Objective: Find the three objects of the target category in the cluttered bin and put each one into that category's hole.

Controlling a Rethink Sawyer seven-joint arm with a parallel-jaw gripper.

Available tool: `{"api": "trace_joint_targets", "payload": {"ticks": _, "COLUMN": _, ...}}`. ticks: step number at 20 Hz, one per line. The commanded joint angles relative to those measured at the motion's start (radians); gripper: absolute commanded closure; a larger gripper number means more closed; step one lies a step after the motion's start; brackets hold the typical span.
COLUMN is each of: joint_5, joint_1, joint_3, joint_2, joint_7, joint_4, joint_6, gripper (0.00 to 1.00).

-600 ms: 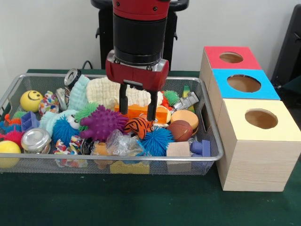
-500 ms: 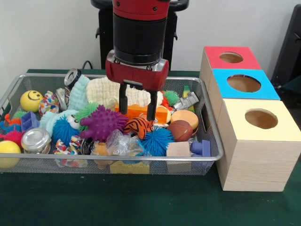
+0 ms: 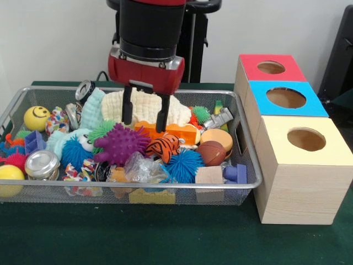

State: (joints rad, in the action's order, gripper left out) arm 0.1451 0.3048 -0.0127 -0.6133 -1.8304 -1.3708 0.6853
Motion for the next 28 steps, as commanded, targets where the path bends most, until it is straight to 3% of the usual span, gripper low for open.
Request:
{"api": "trace_joint_targets", "payload": {"ticks": 1, "joint_5": 0.074, "joint_1": 0.041, "joint_3": -0.135, "joint_2": -0.006, "joint_7": 0.205, "joint_4": -0.033, "joint_6": 0.054, "gripper": 0.0}}
{"api": "trace_joint_targets", "payload": {"ticks": 15, "joint_5": 0.094, "joint_1": 0.056, "joint_3": -0.168, "joint_2": 0.034, "joint_7": 0.056, "joint_4": -0.081, "joint_6": -0.085, "gripper": 0.0}}
{"api": "trace_joint_targets", "payload": {"ticks": 22, "joint_5": 0.11, "joint_1": 0.095, "joint_3": -0.214, "joint_2": 0.079, "joint_7": 0.068, "joint_4": -0.1, "joint_6": -0.179, "gripper": 0.0}}
{"api": "trace_joint_targets", "payload": {"ticks": 28, "joint_5": 0.114, "joint_1": 0.126, "joint_3": -0.252, "joint_2": 0.114, "joint_7": 0.118, "joint_4": -0.062, "joint_6": -0.151, "gripper": 0.0}}
